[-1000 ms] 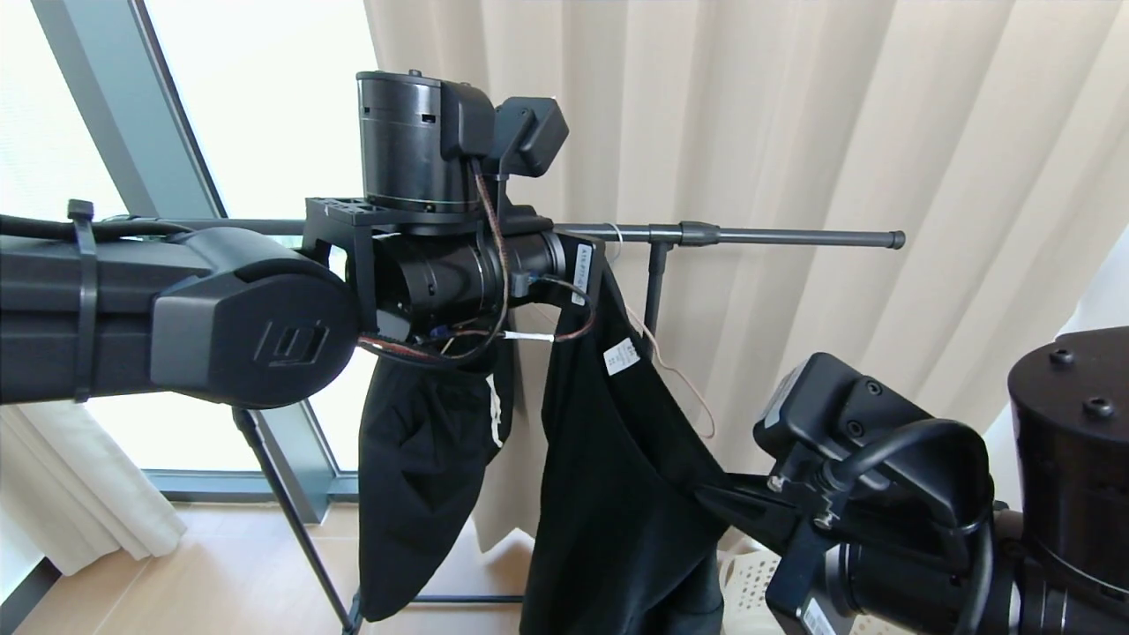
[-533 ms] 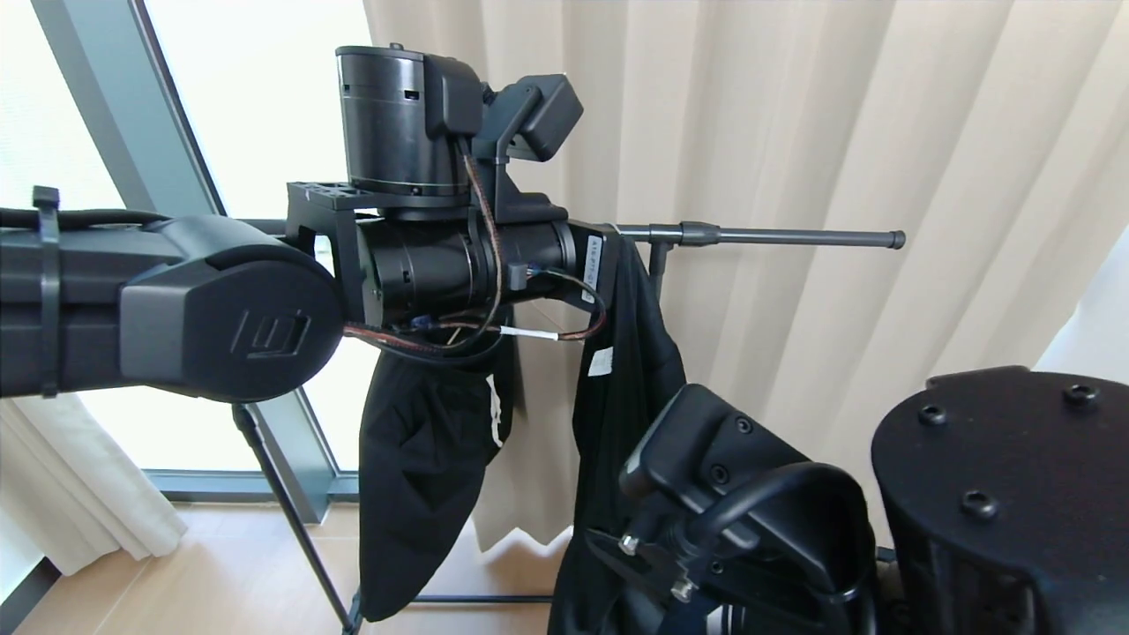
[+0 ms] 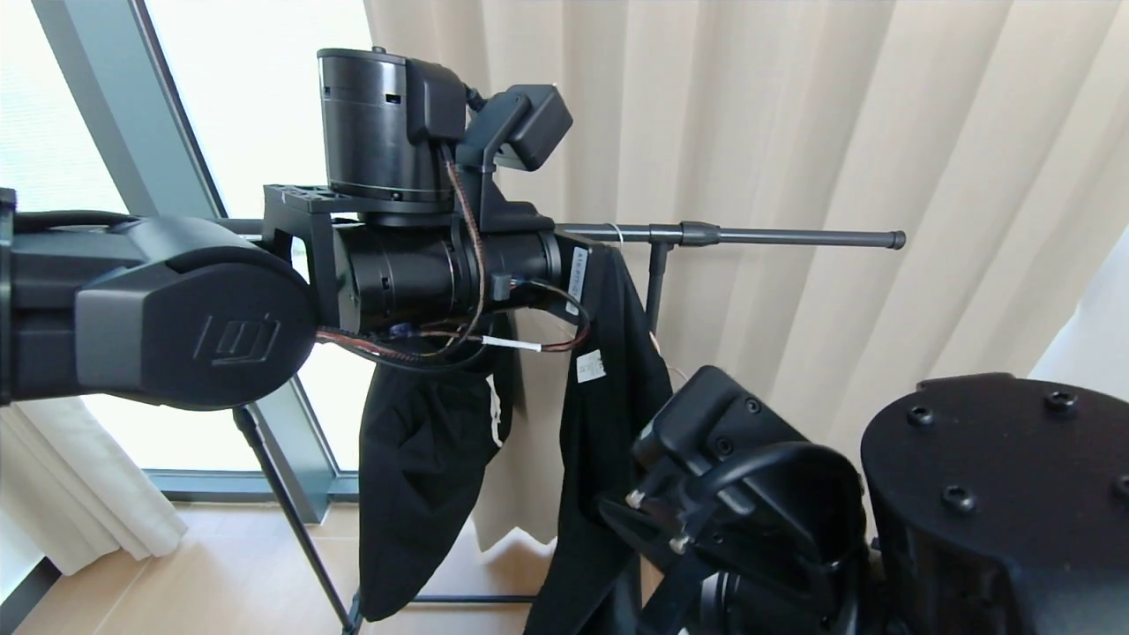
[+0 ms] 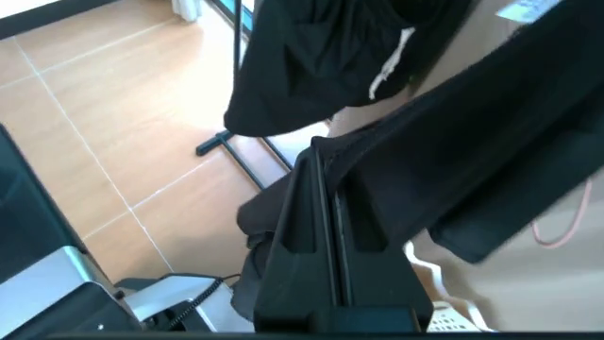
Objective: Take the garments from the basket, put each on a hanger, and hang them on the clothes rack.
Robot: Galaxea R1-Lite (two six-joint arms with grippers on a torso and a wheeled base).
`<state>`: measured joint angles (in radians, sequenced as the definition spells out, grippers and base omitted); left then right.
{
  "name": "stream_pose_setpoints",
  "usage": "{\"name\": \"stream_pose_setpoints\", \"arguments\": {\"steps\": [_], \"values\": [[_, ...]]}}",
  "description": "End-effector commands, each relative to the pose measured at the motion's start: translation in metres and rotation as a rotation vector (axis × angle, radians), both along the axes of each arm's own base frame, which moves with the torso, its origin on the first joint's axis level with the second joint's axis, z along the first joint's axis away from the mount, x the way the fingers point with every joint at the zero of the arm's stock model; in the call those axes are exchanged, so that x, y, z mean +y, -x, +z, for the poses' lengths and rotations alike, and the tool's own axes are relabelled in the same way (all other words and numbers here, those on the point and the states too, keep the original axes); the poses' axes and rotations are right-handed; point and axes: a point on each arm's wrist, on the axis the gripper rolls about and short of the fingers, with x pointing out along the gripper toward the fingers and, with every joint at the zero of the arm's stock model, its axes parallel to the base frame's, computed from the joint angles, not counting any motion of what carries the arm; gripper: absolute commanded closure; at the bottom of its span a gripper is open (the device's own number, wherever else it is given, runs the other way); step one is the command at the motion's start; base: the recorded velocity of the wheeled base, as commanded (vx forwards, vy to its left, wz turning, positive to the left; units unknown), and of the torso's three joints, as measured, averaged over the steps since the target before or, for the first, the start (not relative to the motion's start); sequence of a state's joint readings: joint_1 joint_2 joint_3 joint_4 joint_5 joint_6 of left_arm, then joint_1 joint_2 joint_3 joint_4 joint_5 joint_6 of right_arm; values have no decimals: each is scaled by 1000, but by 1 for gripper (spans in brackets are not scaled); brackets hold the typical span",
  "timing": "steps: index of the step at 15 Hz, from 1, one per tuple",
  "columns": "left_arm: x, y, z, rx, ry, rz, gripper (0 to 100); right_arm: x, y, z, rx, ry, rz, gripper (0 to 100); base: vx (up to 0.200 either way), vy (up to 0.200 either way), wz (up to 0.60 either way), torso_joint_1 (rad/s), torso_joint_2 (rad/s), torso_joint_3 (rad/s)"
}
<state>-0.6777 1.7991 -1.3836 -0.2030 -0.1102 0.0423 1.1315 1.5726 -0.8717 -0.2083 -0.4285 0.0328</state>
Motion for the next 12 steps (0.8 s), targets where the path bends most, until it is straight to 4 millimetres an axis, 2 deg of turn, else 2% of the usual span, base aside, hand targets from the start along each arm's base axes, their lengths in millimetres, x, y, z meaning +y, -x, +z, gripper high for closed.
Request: {"name": "stream_pose_setpoints", "arguments": {"steps": [1, 4, 6, 11, 12], "values": [[13, 3, 0, -4, -55, 48, 100, -34, -19, 4, -4, 25, -144, 100, 0, 0, 0, 0, 0, 0], [27, 3, -8, 5, -173, 100, 100, -57, -48, 7, -18, 41, -276, 100, 0, 0, 0, 0, 0, 0], [33, 10, -11, 41, -221, 117, 100, -65, -61, 12, -37, 42, -329, 100, 0, 0, 0, 0, 0, 0], [53, 50, -21, 62, -331, 54, 100, -60, -98, 25, -73, 31, -399, 100, 0, 0, 0, 0, 0, 0], [55, 62, -33, 92, -356, 27, 100, -54, -105, 26, -79, 26, -400, 100, 0, 0, 0, 0, 0, 0]]}}
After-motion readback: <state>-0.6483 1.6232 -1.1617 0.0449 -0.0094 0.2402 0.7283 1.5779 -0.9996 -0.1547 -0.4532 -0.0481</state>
